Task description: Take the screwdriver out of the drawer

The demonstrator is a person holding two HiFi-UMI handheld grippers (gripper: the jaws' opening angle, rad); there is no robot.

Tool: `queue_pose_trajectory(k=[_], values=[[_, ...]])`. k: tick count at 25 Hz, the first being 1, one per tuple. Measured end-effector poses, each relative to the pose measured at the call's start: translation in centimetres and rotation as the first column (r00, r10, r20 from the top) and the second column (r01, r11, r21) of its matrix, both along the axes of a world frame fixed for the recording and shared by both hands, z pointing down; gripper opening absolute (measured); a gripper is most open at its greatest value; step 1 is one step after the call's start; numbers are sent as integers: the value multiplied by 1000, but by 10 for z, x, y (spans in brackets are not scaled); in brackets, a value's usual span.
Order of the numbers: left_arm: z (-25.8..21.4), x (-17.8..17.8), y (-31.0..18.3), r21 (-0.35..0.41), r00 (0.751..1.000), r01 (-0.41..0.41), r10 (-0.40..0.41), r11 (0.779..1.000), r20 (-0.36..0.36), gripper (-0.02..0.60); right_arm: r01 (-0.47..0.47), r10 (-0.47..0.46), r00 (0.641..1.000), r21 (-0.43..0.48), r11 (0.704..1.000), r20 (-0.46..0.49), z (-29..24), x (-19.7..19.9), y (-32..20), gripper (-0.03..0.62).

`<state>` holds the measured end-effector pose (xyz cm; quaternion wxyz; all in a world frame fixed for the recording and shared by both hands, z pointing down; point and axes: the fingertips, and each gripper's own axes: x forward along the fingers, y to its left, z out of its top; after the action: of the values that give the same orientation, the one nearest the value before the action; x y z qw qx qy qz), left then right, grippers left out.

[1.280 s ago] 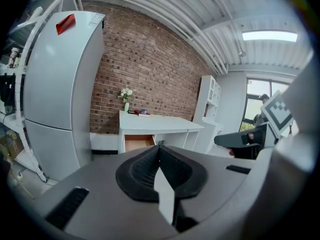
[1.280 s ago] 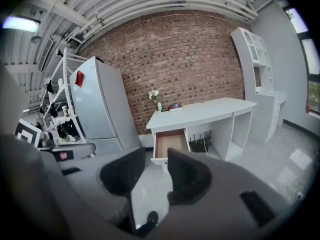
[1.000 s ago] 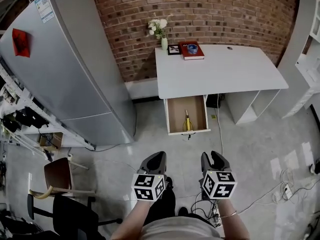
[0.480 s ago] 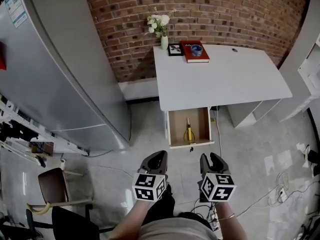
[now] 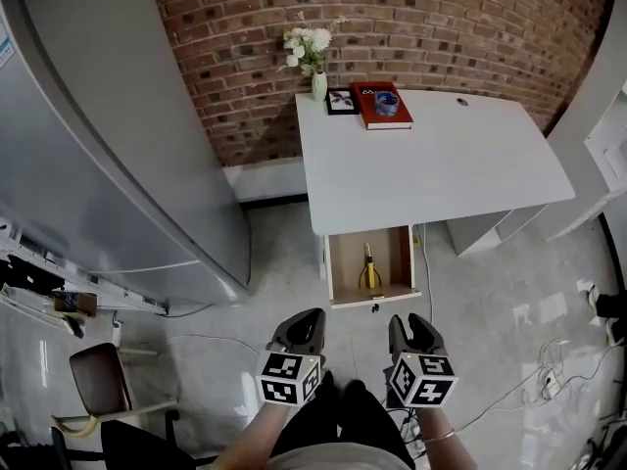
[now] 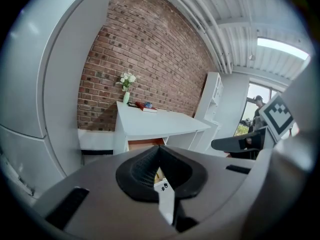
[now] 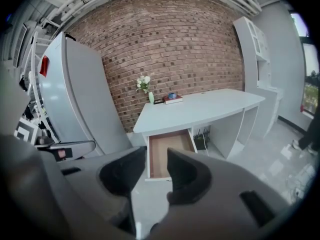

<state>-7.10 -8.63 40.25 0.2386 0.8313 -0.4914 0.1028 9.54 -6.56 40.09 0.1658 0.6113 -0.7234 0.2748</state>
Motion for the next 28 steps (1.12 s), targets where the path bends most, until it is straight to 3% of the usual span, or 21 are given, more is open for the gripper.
queue_pose_trajectory(k=[11, 22, 28], values=[[31, 19, -27, -45, 1000, 17, -16, 999, 6, -8, 56, -55, 998, -53, 997, 18, 45, 4, -45, 123], [77, 46, -65, -59, 1000, 17, -15, 998, 23, -8, 144, -148, 989, -167, 975, -11, 125, 8, -94, 123], [108, 50, -77, -112, 998, 63, -65, 992, -8, -8, 152, -155, 988, -217, 964, 7, 168, 13, -121, 124]])
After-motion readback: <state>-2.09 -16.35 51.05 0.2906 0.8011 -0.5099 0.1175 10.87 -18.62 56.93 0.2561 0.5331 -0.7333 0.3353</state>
